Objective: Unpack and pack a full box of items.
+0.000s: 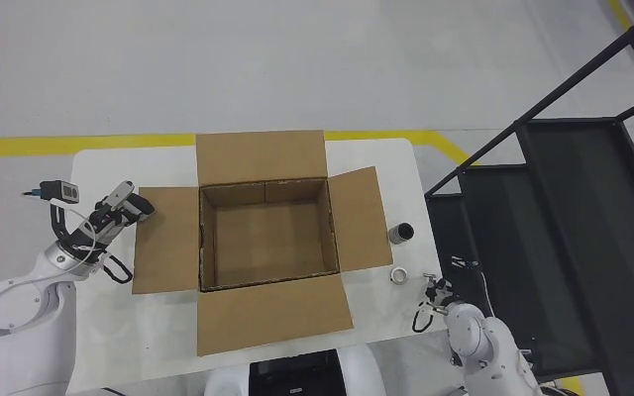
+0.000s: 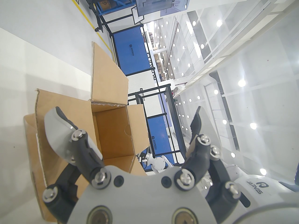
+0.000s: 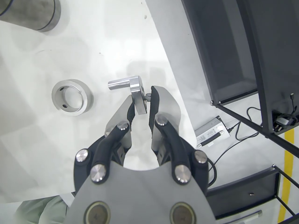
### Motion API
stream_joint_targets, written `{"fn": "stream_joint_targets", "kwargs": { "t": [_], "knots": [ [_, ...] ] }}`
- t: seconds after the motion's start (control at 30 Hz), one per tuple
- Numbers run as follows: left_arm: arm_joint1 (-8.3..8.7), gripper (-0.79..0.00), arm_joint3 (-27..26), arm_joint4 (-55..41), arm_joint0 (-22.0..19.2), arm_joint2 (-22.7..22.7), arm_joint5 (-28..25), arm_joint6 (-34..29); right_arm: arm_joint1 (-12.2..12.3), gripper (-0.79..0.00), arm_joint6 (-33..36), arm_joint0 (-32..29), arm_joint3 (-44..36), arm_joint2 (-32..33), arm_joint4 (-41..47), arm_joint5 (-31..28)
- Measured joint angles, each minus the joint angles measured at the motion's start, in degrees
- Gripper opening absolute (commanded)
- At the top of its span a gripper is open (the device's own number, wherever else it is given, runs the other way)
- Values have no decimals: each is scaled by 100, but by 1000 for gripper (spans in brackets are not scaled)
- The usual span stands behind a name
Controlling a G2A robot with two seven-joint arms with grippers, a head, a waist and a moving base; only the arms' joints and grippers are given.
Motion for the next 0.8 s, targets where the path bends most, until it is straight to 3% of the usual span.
{"fn": "stream_joint_targets", "kwargs": {
  "t": [0.23, 0.27, 0.3, 0.6, 0.8],
  "knots": [
    [0, 0, 0, 0, 0, 0, 0, 0, 10, -785, 193, 10, 30, -129, 35, -75],
    [0, 0, 0, 0, 0, 0, 0, 0, 10, -496, 233, 31, 53, -147, 84, -83],
    [0, 0, 0, 0, 0, 0, 0, 0, 12, 0, 261, 45, 64, -157, 112, -109],
    [0, 0, 0, 0, 0, 0, 0, 0, 41, 0, 260, -43, -205, 17, 404, -203],
    [0, 0, 0, 0, 0, 0, 0, 0, 63, 0, 411, -426, -1062, 616, 1453, -455]
  ]
}}
